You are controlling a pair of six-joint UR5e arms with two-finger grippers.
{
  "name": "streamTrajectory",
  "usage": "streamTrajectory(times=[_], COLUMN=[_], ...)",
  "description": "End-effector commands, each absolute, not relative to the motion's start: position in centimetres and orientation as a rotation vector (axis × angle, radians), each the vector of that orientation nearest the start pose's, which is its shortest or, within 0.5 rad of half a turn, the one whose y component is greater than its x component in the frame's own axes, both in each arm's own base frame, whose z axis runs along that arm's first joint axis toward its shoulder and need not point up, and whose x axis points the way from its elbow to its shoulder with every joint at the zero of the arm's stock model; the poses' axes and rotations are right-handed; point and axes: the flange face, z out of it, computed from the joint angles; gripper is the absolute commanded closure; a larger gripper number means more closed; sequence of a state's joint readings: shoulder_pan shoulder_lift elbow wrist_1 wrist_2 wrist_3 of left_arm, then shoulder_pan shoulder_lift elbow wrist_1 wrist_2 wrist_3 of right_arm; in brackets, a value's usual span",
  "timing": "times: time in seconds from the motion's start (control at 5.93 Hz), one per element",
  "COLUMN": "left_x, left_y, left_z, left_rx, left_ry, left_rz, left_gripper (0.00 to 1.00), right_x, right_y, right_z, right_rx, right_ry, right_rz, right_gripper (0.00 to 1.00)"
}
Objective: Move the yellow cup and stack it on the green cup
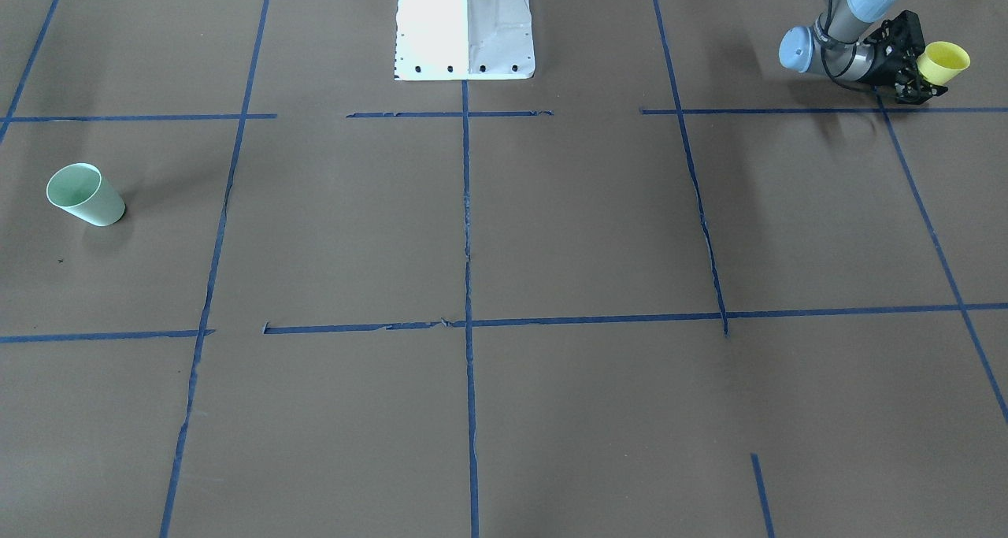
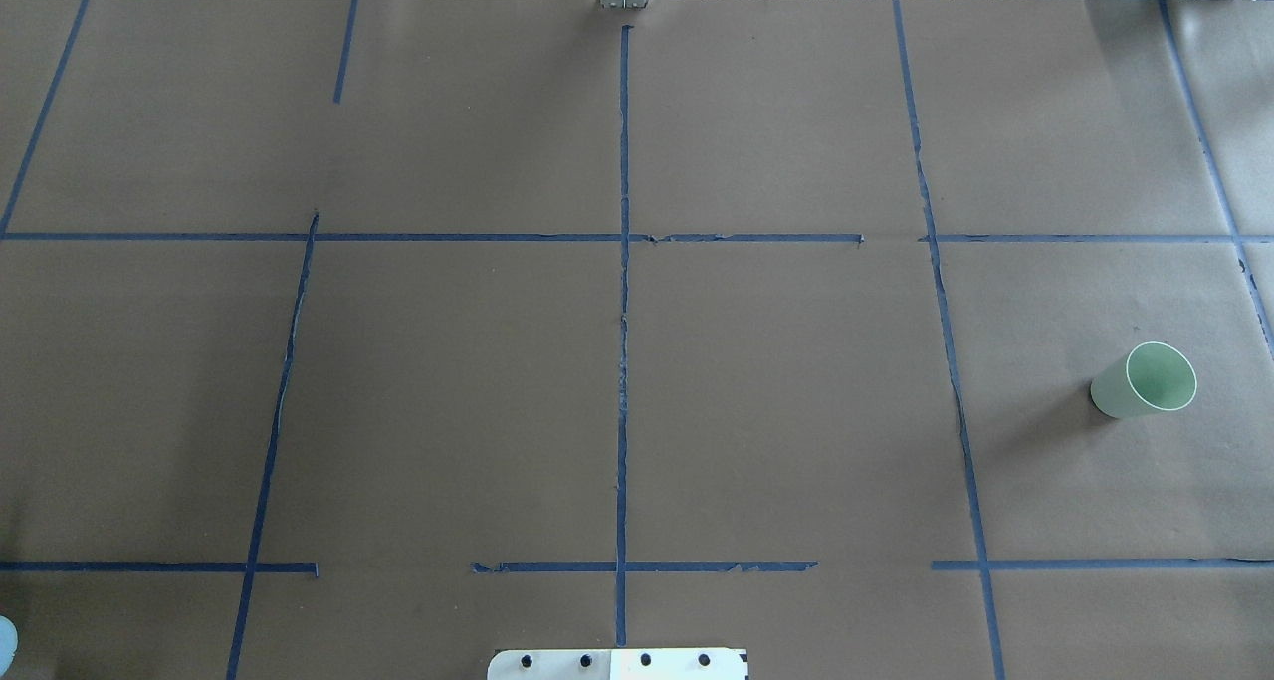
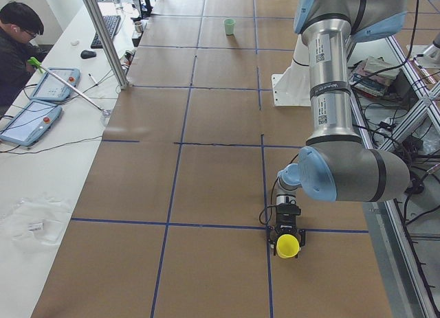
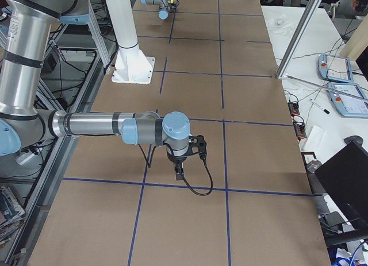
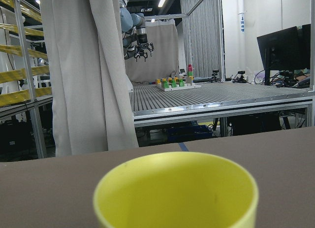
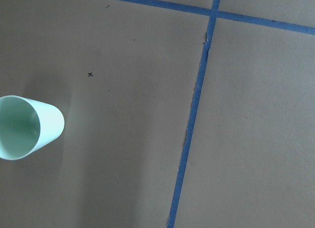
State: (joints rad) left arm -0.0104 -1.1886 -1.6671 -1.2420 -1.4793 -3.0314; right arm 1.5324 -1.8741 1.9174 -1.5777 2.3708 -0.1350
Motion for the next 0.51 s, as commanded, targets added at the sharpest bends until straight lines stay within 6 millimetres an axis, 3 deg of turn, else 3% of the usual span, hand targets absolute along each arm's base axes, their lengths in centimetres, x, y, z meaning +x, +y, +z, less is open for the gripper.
streamTrajectory(times=[0.0,0.34], left_x=[22.8,20.1], left_y=[-15.2,-15.7], left_z=[80.4,81.3], left_rx=[0.569,0.548], left_ry=[-0.398,-0.376], left_rz=[-1.355,-1.247], left_gripper=[0.48,0.48], right_x=[4.8,4.7], right_y=[-37.0,-36.9], right_z=[61.6,62.0], right_rx=[0.073,0.066], right_ry=[-0.799,-0.803], right_rz=[-0.177,-0.174], right_gripper=[0.0,0.0])
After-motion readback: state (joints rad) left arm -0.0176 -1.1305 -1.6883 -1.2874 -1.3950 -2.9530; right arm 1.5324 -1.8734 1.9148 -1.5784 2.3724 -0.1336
